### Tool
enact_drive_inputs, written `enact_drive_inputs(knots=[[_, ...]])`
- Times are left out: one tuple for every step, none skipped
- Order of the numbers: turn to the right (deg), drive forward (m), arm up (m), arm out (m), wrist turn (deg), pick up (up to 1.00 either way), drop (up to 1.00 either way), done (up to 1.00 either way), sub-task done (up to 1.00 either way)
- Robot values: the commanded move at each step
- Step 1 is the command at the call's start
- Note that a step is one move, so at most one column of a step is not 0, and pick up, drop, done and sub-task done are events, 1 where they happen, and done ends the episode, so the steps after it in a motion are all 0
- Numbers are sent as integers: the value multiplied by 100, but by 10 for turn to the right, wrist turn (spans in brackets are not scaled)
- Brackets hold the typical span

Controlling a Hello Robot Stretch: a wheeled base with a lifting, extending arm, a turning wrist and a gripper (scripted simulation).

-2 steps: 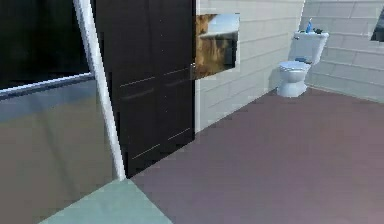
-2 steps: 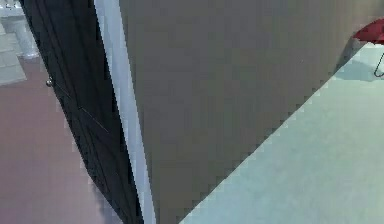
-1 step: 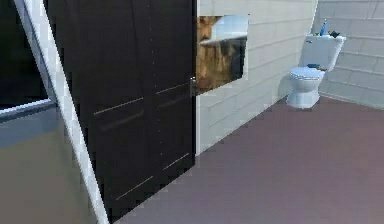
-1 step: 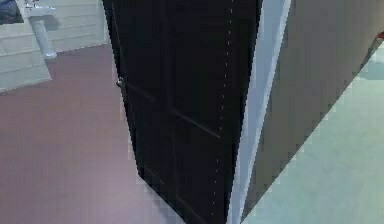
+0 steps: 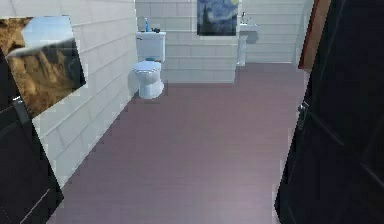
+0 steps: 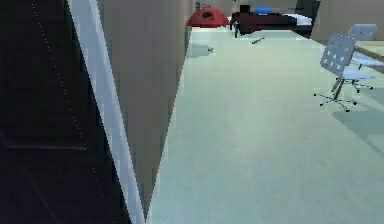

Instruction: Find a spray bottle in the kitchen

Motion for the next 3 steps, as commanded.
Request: enact_drive_inputs(knots=[[0, 100, 0, 0, 0, 0, 0, 0, 0], [30, 0, 0, 0, 0, 0, 0, 0, 0], [0, 50, 0, 0, 0, 0, 0, 0, 0]])
